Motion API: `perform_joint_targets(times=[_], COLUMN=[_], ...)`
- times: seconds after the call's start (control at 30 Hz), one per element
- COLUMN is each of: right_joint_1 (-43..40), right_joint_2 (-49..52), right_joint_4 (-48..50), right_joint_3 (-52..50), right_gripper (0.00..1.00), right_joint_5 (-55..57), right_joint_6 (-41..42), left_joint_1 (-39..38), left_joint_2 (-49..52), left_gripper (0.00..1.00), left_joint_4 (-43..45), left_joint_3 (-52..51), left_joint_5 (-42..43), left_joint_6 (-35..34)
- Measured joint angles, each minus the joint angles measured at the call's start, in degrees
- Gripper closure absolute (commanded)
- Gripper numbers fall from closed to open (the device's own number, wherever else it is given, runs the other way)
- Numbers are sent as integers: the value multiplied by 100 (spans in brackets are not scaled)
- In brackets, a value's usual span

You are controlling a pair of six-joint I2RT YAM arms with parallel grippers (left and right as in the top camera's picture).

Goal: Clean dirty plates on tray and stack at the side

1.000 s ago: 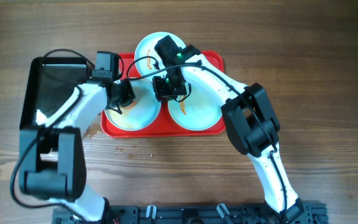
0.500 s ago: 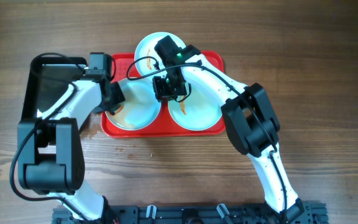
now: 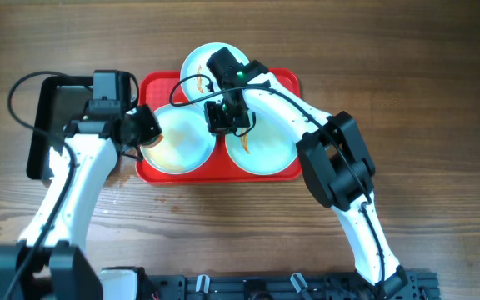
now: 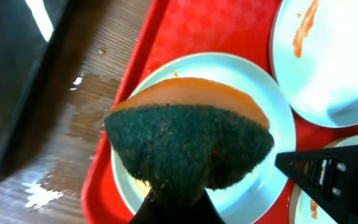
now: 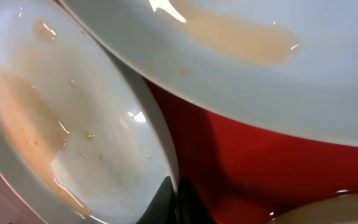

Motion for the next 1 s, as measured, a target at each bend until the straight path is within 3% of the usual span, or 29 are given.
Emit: perform_joint_targets(times=[0.2, 0.33, 0.4, 0.53, 0.7, 0.83, 1.0], right_joint_1=[0, -7, -7, -7, 28, 2, -105], right_joint_2=[0, 0, 0, 0, 0, 0, -271], right_joint_4=[-2, -7, -13, -20, -22, -50, -48], right_joint_3=[0, 0, 0, 0, 0, 122, 192], right_gripper=[95, 96, 96, 96, 96, 96, 96], right_joint_5=[0, 0, 0, 0, -90, 35, 564], right_joint_6=[9, 22, 22, 22, 63, 63, -28], left_joint_1=[-372, -511, -544, -588, -629, -586, -557], left_joint_2=[1475, 1797, 1797, 1797, 1832, 1165, -236], left_gripper=[96, 96, 96, 96, 96, 96, 96], left_joint_4=[868, 1032, 782, 280, 50, -444, -431], left_joint_3=[-138, -96, -39, 26, 48, 229, 433], left_joint_5=[509, 621, 216, -1655, -2249, -2232, -1397], left_joint_6=[-173, -223, -223, -223, -219, -219, -221])
